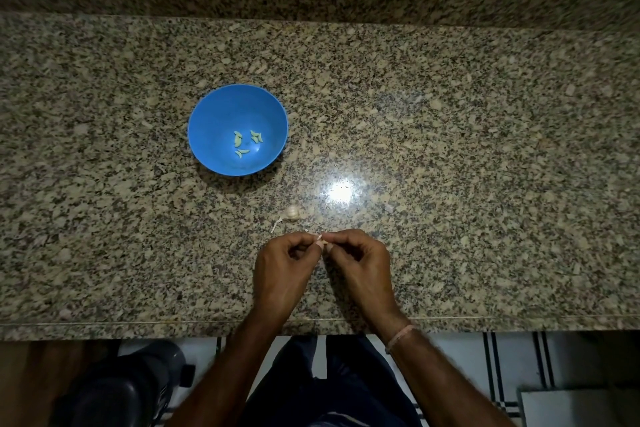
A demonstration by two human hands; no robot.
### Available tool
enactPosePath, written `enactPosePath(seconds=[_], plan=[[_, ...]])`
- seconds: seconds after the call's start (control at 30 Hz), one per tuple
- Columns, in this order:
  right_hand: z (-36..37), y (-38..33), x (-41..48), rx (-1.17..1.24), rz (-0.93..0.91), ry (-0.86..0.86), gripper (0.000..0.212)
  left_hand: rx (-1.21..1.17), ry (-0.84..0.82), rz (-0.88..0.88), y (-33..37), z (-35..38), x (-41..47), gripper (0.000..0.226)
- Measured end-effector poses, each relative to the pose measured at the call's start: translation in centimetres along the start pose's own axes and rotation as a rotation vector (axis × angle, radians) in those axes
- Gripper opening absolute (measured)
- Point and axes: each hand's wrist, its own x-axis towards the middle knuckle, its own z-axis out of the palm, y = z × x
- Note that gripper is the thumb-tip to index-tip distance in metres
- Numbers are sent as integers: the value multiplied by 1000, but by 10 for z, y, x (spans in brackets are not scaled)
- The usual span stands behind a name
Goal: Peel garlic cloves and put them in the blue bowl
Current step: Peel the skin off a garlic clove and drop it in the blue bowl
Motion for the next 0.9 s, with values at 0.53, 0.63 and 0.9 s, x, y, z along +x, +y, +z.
enactPosePath(seconds=[0.53,0.63,0.9], plan=[[0,1,-5,72,49,-60,17,-124,-39,-43,4,0,-6,20],[2,1,-6,196,141,-60,15,-203,-64,-65,5,3,-6,21],[-6,0,-2,-7,-14,-55,10,-244,-128,-35,5,-2,-3,11]])
